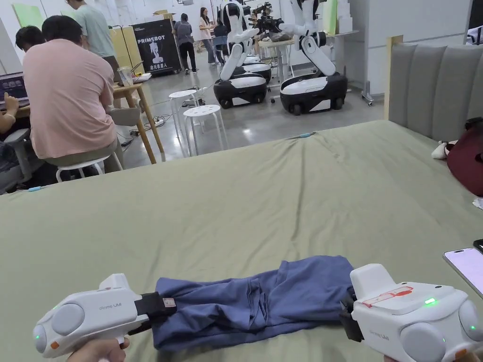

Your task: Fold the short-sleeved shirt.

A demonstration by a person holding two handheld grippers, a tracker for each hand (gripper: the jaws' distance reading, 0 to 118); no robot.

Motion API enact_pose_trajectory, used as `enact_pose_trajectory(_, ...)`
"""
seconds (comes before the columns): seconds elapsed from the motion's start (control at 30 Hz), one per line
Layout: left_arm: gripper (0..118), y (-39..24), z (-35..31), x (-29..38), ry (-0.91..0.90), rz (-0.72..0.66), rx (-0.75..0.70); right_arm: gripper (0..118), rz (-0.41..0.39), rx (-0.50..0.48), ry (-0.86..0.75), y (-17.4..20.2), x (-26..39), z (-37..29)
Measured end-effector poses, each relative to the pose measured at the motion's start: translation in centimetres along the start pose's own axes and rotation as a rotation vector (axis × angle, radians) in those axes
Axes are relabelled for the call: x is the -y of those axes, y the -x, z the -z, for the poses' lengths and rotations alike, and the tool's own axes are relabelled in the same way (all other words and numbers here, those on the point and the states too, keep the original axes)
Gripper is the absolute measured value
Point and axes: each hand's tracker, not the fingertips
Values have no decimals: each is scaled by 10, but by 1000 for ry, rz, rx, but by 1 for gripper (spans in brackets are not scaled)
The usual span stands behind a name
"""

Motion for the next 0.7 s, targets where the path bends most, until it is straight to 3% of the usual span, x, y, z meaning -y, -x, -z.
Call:
enact_pose_trajectory(0.2,11,19,-15,-10,-52,-90,9,0,29,-1,-13,-6,-1,-4)
enact_pose_trajectory(0.37,11,67,-42,-8,-67,-135,-179,0,31,11,-17,-12,-1,-6)
enact_pose_trajectory(0.47,11,77,-58,-6,-72,-168,-146,0,45,13,-16,-13,-1,-3)
enact_pose_trajectory(0.6,11,43,-65,-11,-94,-102,-125,0,41,1,-14,-9,-2,1)
enact_pose_trajectory(0.7,11,-1,-61,-19,-99,-38,-21,0,12,-13,-6,-4,0,0)
